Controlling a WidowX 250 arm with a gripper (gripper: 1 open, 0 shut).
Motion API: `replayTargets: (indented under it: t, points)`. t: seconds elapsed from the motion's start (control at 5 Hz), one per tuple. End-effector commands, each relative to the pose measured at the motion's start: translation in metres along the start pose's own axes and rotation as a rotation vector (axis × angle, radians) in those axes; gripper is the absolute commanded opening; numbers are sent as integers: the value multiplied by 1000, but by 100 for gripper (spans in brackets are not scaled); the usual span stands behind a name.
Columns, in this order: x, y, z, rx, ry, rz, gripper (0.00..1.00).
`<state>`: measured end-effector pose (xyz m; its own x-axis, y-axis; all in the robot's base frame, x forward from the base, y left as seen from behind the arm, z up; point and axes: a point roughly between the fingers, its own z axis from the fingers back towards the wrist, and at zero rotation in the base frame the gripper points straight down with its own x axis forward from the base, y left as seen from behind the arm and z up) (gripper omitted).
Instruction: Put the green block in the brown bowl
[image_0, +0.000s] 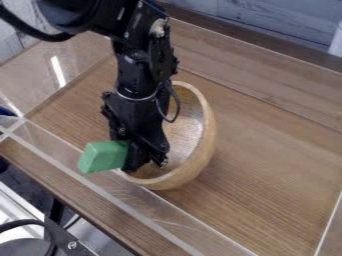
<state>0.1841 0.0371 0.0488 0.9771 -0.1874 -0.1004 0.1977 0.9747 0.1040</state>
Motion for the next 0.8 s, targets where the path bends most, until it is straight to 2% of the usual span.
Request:
replayTargets:
  t: [0.0, 0.2, 0.6]
  points:
    - [8, 5, 6, -8, -23, 15, 0]
    - [9, 4, 4, -28, -11, 21, 0]
    - [3, 8, -3, -89, -12, 29, 0]
